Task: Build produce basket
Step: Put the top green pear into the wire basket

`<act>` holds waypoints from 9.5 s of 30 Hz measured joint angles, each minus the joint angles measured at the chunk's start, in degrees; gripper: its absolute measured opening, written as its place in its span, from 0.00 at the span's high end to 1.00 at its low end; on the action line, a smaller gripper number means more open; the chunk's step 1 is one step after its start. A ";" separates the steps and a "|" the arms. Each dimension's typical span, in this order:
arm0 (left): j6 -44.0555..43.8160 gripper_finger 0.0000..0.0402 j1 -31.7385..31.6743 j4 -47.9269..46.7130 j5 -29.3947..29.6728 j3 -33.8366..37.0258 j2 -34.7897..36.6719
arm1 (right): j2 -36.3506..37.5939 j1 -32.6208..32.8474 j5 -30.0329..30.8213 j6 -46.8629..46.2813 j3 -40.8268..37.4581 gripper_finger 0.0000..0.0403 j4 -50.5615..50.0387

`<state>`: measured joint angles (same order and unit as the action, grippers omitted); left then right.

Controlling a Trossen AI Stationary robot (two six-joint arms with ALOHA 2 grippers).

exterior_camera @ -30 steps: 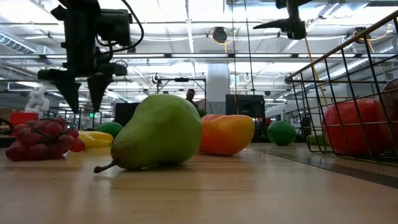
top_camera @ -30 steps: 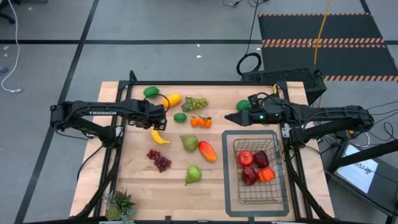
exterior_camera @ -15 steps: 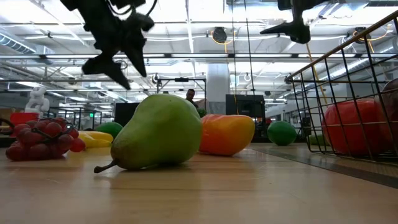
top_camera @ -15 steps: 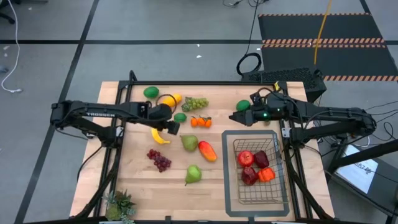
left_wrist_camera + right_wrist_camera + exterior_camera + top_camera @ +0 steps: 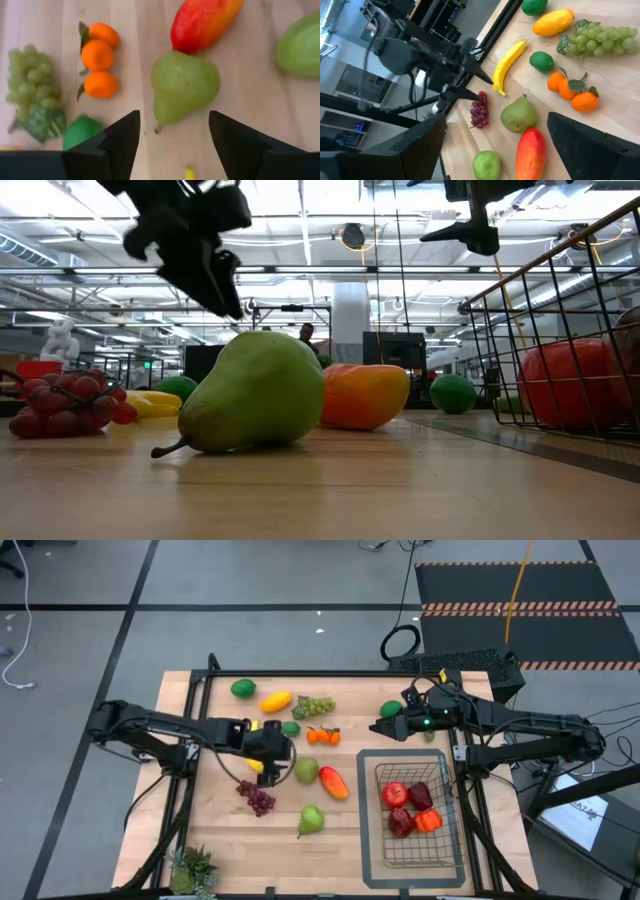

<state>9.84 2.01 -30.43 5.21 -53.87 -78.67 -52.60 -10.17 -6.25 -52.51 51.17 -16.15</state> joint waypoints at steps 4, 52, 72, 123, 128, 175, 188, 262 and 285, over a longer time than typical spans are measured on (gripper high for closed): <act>7.66 0.40 -1.50 2.10 -1.33 0.00 -5.12 | 0.00 0.00 -0.01 -1.30 -0.01 0.15 0.04; 2.58 0.76 -10.74 5.53 -17.64 0.02 -17.59 | 0.00 0.13 -0.05 -4.42 0.01 0.15 1.26; -33.92 0.76 -7.66 1.63 -10.67 -12.55 -6.13 | -0.01 0.00 -2.94 2.61 0.00 0.15 -1.24; -21.21 0.91 -3.48 -22.32 -13.06 -28.83 -29.94 | 12.09 0.02 -14.88 17.84 0.01 0.15 -22.32; -21.73 0.91 -3.48 -23.47 -12.72 -28.83 -24.33 | 11.64 0.02 -14.55 18.76 0.01 0.15 -22.29; -62.49 0.91 18.05 -22.43 5.32 -11.45 10.49 | -55.23 -0.69 -11.88 64.33 -0.02 0.56 39.88; -62.63 0.91 16.85 -21.50 3.65 -11.47 10.47 | -61.75 -0.46 -12.06 65.26 3.10 0.63 42.50; -34.51 0.91 2.58 -9.89 11.34 -11.56 22.53 | -13.54 7.66 1.91 17.52 3.59 0.99 6.86; -40.36 0.91 10.61 0.70 10.85 -11.55 19.91 | -10.56 35.12 9.39 -9.78 35.04 0.99 -44.45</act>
<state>-30.51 12.61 -29.74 16.06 -65.41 -58.76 -63.16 24.95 3.14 -62.29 86.21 -60.60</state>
